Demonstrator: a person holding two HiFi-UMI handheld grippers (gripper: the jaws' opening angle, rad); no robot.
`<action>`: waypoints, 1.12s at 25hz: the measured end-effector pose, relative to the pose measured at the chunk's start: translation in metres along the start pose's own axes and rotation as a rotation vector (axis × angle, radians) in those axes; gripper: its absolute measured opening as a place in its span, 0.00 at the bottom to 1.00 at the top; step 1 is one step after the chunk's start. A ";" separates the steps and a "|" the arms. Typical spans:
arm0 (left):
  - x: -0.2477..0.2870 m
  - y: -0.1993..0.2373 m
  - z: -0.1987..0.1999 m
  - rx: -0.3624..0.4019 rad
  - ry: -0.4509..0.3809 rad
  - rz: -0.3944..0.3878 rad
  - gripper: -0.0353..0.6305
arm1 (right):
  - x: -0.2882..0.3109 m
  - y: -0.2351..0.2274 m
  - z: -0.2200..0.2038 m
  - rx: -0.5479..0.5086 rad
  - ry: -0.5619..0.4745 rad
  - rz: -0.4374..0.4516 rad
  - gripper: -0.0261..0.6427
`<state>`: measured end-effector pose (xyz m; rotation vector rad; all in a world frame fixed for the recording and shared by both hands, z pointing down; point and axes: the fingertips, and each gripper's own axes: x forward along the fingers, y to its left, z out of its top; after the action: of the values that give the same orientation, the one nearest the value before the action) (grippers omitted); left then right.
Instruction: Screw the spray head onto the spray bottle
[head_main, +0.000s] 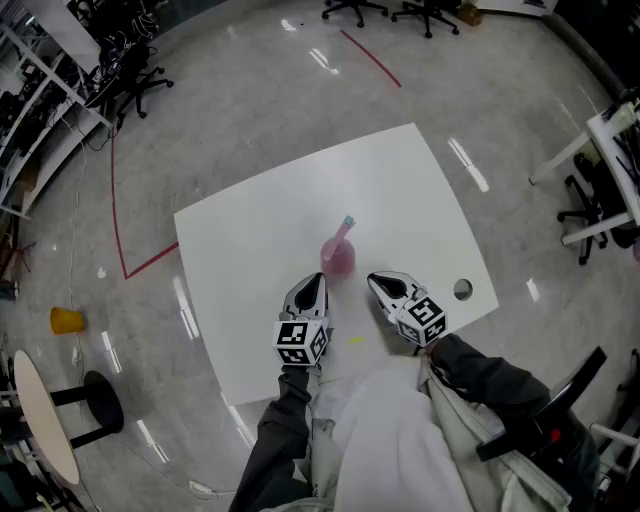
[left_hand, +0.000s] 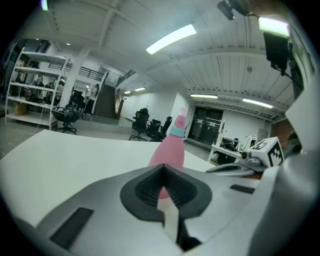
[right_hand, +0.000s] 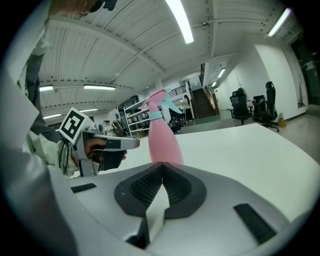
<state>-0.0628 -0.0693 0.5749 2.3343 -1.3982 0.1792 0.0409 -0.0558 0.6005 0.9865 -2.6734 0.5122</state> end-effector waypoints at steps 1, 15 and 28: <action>0.003 0.002 0.003 0.005 -0.025 0.019 0.06 | -0.002 -0.002 -0.002 0.006 0.000 -0.002 0.03; 0.083 -0.011 -0.017 0.277 0.059 0.031 0.68 | -0.009 -0.011 0.002 0.011 -0.029 -0.026 0.03; 0.082 -0.018 -0.012 0.240 0.068 -0.032 0.68 | -0.045 -0.003 0.090 -0.067 -0.260 0.050 0.03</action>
<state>-0.0055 -0.1239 0.6066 2.5144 -1.3714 0.4340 0.0665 -0.0679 0.5043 1.0334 -2.9287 0.3195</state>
